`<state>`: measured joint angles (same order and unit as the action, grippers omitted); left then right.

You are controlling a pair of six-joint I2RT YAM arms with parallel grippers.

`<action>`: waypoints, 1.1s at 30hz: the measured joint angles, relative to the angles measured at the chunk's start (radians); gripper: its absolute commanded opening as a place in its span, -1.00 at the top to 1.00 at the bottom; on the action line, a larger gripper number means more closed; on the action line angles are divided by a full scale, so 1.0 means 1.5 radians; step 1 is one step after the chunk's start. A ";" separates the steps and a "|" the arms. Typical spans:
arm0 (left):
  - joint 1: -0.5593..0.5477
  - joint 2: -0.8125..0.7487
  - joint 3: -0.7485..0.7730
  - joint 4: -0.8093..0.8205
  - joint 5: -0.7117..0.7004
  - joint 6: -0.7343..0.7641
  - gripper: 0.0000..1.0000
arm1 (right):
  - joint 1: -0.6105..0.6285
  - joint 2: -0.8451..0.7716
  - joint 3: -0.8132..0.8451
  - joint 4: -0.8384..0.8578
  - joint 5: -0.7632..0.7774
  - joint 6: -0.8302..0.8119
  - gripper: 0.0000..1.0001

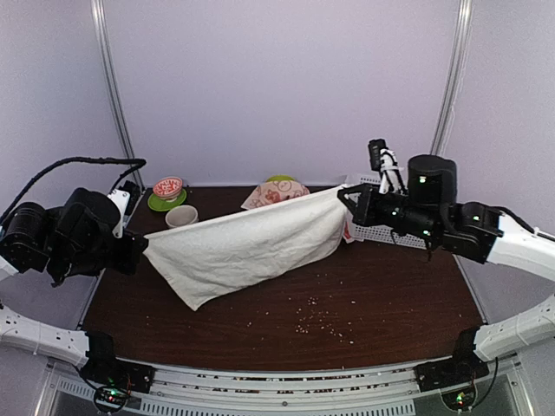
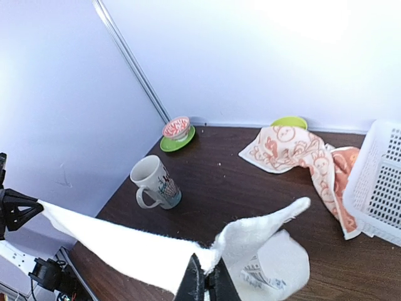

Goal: Roll the towels
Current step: Pick up the towel from the center of the board, then flatten out the towel at the center of the board.

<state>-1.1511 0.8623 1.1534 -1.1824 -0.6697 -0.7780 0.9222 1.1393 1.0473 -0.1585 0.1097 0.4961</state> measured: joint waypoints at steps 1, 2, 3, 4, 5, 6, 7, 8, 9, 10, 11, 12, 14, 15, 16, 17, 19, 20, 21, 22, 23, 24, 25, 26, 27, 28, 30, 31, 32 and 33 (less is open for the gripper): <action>0.000 0.010 0.021 0.027 0.000 0.026 1.00 | -0.002 -0.041 -0.001 -0.023 0.010 -0.015 1.00; 0.000 0.022 0.046 0.055 -0.001 0.057 1.00 | -0.002 -0.070 0.001 -0.039 0.017 -0.026 1.00; 0.000 0.035 0.071 0.080 0.000 0.086 1.00 | -0.002 -0.105 0.013 -0.072 0.021 -0.041 1.00; 0.000 0.046 0.096 0.102 0.003 0.114 1.00 | -0.003 -0.126 0.025 -0.092 0.022 -0.052 1.00; -0.001 0.053 0.119 0.124 0.009 0.139 1.00 | -0.003 -0.150 0.052 -0.126 0.017 -0.067 1.00; -0.001 0.056 0.136 0.144 0.018 0.161 1.00 | -0.003 -0.169 0.074 -0.147 0.008 -0.076 1.00; -0.002 0.055 0.149 0.166 0.032 0.182 1.00 | -0.002 -0.188 0.093 -0.165 -0.006 -0.085 1.00; -0.003 0.048 0.153 0.188 0.048 0.198 1.00 | -0.001 -0.209 0.109 -0.180 -0.024 -0.091 1.00; -0.005 0.037 0.150 0.208 0.070 0.213 1.00 | 0.000 -0.231 0.117 -0.193 -0.045 -0.097 1.00; -0.007 0.024 0.142 0.227 0.093 0.223 1.00 | 0.002 -0.255 0.119 -0.207 -0.066 -0.101 1.00; -0.010 0.005 0.125 0.252 0.121 0.232 1.00 | 0.004 -0.271 0.116 -0.219 -0.081 -0.102 1.00; -0.012 -0.011 0.108 0.267 0.142 0.235 1.00 | 0.006 -0.294 0.101 -0.226 -0.096 -0.102 1.00; -0.014 -0.051 0.050 0.308 0.183 0.235 1.00 | 0.007 -0.333 0.051 -0.234 -0.108 -0.096 1.00; -0.014 -0.065 0.018 0.321 0.195 0.231 1.00 | 0.006 -0.344 0.027 -0.240 -0.108 -0.091 1.00; -0.014 -0.076 -0.014 0.328 0.199 0.224 1.00 | 0.006 -0.354 -0.008 -0.238 -0.104 -0.083 1.00; -0.013 -0.081 -0.038 0.333 0.199 0.217 1.00 | 0.006 -0.358 -0.042 -0.236 -0.098 -0.076 1.00; -0.008 -0.077 -0.094 0.341 0.189 0.197 1.00 | 0.005 -0.357 -0.125 -0.217 -0.079 -0.054 1.00; -0.007 -0.067 -0.115 0.342 0.184 0.187 1.00 | 0.005 -0.349 -0.168 -0.206 -0.070 -0.041 1.00; -0.006 -0.048 -0.140 0.341 0.172 0.169 1.00 | 0.006 -0.336 -0.201 -0.198 -0.065 -0.028 1.00; -0.005 -0.030 -0.153 0.338 0.161 0.153 1.00 | 0.010 -0.316 -0.235 -0.182 -0.058 -0.013 1.00; -0.005 -0.006 -0.166 0.332 0.148 0.133 1.00 | 0.016 -0.291 -0.263 -0.166 -0.054 0.003 1.00; -0.005 0.020 -0.174 0.321 0.134 0.113 1.00 | 0.026 -0.261 -0.285 -0.148 -0.049 0.018 1.00; -0.005 0.038 -0.180 0.307 0.121 0.095 1.00 | 0.037 -0.232 -0.298 -0.135 -0.046 0.027 1.00; -0.005 0.054 -0.183 0.291 0.105 0.075 1.00 | 0.055 -0.193 -0.307 -0.119 -0.043 0.039 0.79; -0.005 0.064 -0.184 0.273 0.089 0.056 1.00 | 0.067 -0.165 -0.309 -0.108 -0.043 0.044 0.47; -0.003 0.068 -0.185 0.255 0.072 0.036 1.00 | 0.082 -0.134 -0.306 -0.095 -0.043 0.049 0.17; 0.005 0.066 -0.185 0.229 0.050 0.008 1.00 | 0.103 -0.078 -0.288 -0.077 -0.044 0.059 -0.22; 0.012 0.064 -0.185 0.215 0.039 -0.009 1.00 | 0.107 -0.063 -0.278 -0.072 -0.042 0.057 -0.29; 0.018 0.063 -0.186 0.205 0.032 -0.019 1.00 | 0.108 -0.058 -0.273 -0.069 -0.039 0.057 -0.31; 0.027 0.061 -0.187 0.190 0.023 -0.034 1.00 | 0.105 -0.059 -0.268 -0.065 -0.034 0.052 -0.31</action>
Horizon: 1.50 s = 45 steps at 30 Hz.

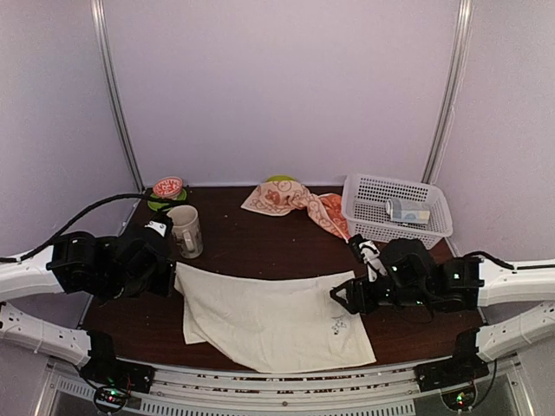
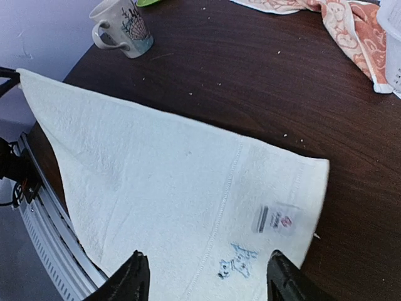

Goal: Roll the towels
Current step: Flatten out the towel at the center of the board.

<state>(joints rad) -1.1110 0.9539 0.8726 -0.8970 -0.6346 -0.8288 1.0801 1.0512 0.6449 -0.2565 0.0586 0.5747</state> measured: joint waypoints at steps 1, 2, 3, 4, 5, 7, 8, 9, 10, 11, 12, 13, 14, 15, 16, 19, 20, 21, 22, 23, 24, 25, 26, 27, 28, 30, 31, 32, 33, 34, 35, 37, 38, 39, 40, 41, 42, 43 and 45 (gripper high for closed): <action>0.005 -0.001 -0.001 -0.008 -0.004 -0.008 1.00 | -0.004 -0.004 0.003 0.001 0.004 0.001 -0.30; 0.011 -0.001 -0.002 -0.019 -0.010 -0.017 1.00 | -0.014 -0.010 0.004 0.003 0.006 -0.002 -0.28; 0.016 0.000 -0.004 -0.028 -0.013 -0.025 1.00 | -0.030 -0.017 0.004 0.004 0.008 -0.002 -0.26; 0.021 0.000 -0.006 -0.039 -0.017 -0.033 1.00 | -0.051 -0.022 0.004 0.004 0.010 -0.003 -0.22; 0.025 0.001 -0.008 -0.049 -0.019 -0.039 1.00 | -0.075 -0.023 0.004 0.005 0.013 -0.004 -0.19; 0.031 0.004 -0.010 -0.066 -0.021 -0.049 1.00 | -0.114 -0.019 0.003 0.005 0.013 -0.006 -0.14; 0.033 0.006 -0.011 -0.071 -0.022 -0.052 1.00 | -0.134 -0.011 0.003 0.009 0.011 -0.007 -0.12; 0.035 0.009 -0.011 -0.076 -0.023 -0.055 1.00 | -0.150 0.002 0.003 0.015 0.007 -0.007 -0.11; 0.036 0.011 -0.011 -0.079 -0.023 -0.055 1.00 | -0.162 0.021 0.003 0.023 0.002 -0.008 -0.10; 0.037 0.015 -0.011 -0.081 -0.023 -0.056 1.00 | -0.169 0.041 0.004 0.031 -0.003 -0.008 -0.08; 0.037 0.019 -0.011 -0.082 -0.024 -0.055 1.00 | -0.175 0.071 0.007 0.037 -0.010 -0.008 -0.07; 0.037 0.024 -0.011 -0.083 -0.024 -0.055 1.00 | -0.179 0.103 0.013 0.040 -0.017 -0.009 -0.06; 0.037 0.029 -0.011 -0.083 -0.024 -0.055 1.00 | -0.181 0.140 0.023 0.042 -0.024 -0.009 -0.05; 0.037 0.036 -0.011 -0.084 -0.024 -0.055 1.00 | -0.182 0.182 0.039 0.043 -0.032 -0.010 -0.04; 0.037 0.044 -0.011 -0.084 -0.024 -0.055 1.00 | -0.182 0.222 0.057 0.044 -0.039 -0.012 -0.03; 0.037 0.063 -0.011 -0.083 -0.023 -0.053 1.00 | -0.182 0.319 0.116 0.043 -0.053 -0.014 -0.01; 0.037 0.066 -0.011 -0.083 -0.023 -0.052 1.00 | -0.182 0.347 0.137 0.041 -0.056 -0.014 -0.01; 0.037 0.067 -0.011 -0.082 -0.022 -0.052 1.00 | -0.182 0.365 0.151 0.040 -0.057 -0.015 0.00; 0.037 0.066 -0.011 -0.082 -0.022 -0.052 1.00 | -0.182 0.386 0.169 0.036 -0.058 -0.016 0.00; 0.037 0.065 -0.012 -0.080 -0.021 -0.052 1.00 | -0.182 0.403 0.185 0.031 -0.057 -0.017 0.02; 0.037 0.062 -0.014 -0.077 -0.021 -0.051 1.00 | -0.182 0.417 0.199 0.025 -0.056 -0.018 0.04; 0.037 0.058 -0.016 -0.075 -0.021 -0.050 1.00 | -0.182 0.430 0.211 0.020 -0.055 -0.019 0.05; 0.037 0.054 -0.020 -0.071 -0.020 -0.049 1.00 | -0.182 0.444 0.225 0.010 -0.053 -0.020 0.07; 0.037 0.051 -0.024 -0.067 -0.020 -0.047 1.00 | -0.182 0.456 0.235 0.005 -0.051 -0.020 0.09; 0.037 0.048 -0.027 -0.064 -0.018 -0.046 1.00 | -0.182 0.465 0.243 -0.002 -0.050 -0.021 0.11; 0.037 0.045 -0.031 -0.058 -0.016 -0.042 1.00 | -0.183 0.488 0.262 -0.016 -0.045 -0.021 0.15; 0.037 0.044 -0.033 -0.056 -0.014 -0.040 1.00 | -0.183 0.499 0.270 -0.023 -0.041 -0.022 0.16; 0.037 0.044 -0.033 -0.054 -0.013 -0.039 1.00 | -0.182 0.509 0.278 -0.032 -0.038 -0.022 0.18; 0.037 0.044 -0.033 -0.050 -0.013 -0.037 1.00 | -0.183 0.519 0.286 -0.038 -0.035 -0.022 0.18; 0.037 0.044 -0.033 -0.046 -0.011 -0.035 1.00 | -0.183 0.527 0.292 -0.046 -0.033 -0.022 0.19; 0.037 0.044 -0.033 -0.045 -0.011 -0.034 1.00 | -0.183 0.533 0.297 -0.052 -0.031 -0.022 0.20; 0.037 0.044 -0.033 -0.045 -0.010 -0.029 1.00 | -0.183 0.542 0.311 -0.066 -0.024 -0.022 0.24; 0.037 0.044 -0.033 -0.045 -0.010 -0.027 1.00 | -0.183 0.546 0.316 -0.071 -0.021 -0.022 0.26; 0.037 0.044 -0.033 -0.044 -0.011 -0.026 1.00 | -0.183 0.548 0.319 -0.076 -0.020 -0.022 0.31; 0.037 0.044 -0.033 -0.043 -0.011 -0.025 1.00 | -0.183 0.550 0.322 -0.079 -0.018 -0.022 0.38; 0.037 0.044 -0.033 -0.041 -0.011 -0.023 1.00 | -0.184 0.551 0.323 -0.081 -0.018 -0.024 0.44; 0.037 0.043 -0.033 -0.040 -0.011 -0.022 1.00 | -0.185 0.552 0.324 -0.085 -0.016 -0.025 0.53; 0.037 0.043 -0.034 -0.038 -0.011 -0.022 1.00 | -0.186 0.556 0.330 -0.092 -0.016 -0.025 0.63; 0.037 0.039 -0.038 -0.032 -0.011 -0.020 1.00 | -0.188 0.560 0.335 -0.094 -0.016 -0.031 0.81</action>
<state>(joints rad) -1.0550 1.0126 0.8158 -0.9443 -0.6506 -0.8581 0.7975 1.8915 1.1481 -0.3981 0.0345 0.5285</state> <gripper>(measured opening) 0.009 0.221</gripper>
